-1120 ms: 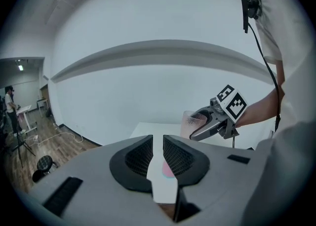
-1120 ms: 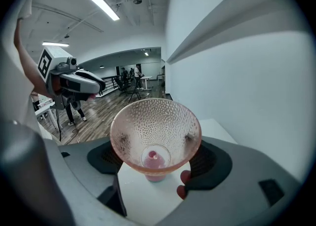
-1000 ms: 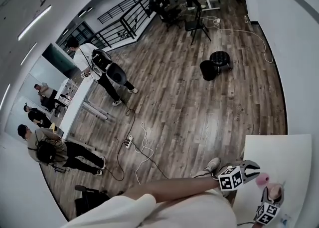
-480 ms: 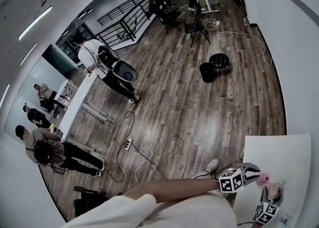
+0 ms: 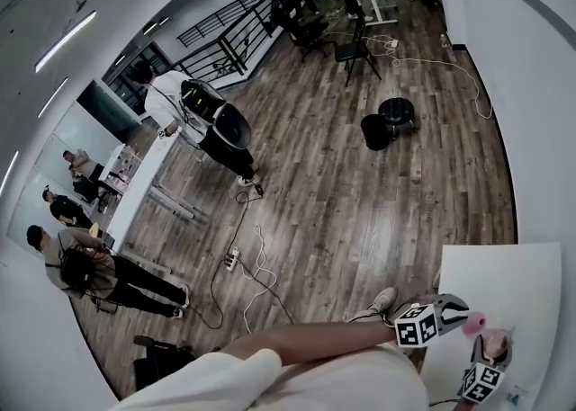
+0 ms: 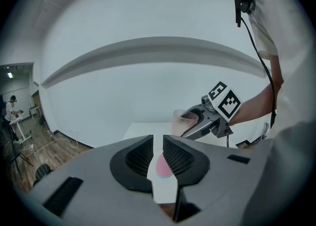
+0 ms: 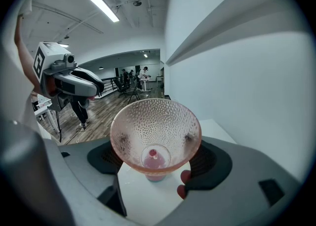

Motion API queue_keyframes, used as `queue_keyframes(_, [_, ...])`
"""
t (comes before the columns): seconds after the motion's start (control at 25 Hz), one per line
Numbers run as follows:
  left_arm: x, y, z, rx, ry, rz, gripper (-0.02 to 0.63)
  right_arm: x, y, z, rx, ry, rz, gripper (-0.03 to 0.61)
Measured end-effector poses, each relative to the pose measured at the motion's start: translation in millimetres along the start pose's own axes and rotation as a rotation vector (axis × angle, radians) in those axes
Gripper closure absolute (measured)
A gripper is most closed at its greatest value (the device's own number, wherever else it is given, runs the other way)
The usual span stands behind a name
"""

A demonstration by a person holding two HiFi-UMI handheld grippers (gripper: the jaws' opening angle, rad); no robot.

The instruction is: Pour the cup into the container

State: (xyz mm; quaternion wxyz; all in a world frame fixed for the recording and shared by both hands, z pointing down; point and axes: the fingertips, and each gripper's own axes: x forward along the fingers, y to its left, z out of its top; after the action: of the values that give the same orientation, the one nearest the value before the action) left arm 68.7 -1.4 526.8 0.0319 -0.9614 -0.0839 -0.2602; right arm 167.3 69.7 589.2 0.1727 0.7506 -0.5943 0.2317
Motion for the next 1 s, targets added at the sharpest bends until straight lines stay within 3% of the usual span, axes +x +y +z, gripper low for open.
queue_keyframes(0.64, [17.2, -19.8, 3.2, 0.029, 0.008, -0.057, 0.551, -21.0, -17.1, -13.3, 0.032, -0.002, -0.062, 0.210])
queue_keyframes(1.0, [49.8, -39.9, -13.3, 0.042, -0.001, -0.126, 0.551, -33.4, -32.0, -48.5, 0.067, -0.007, -0.138, 0.210])
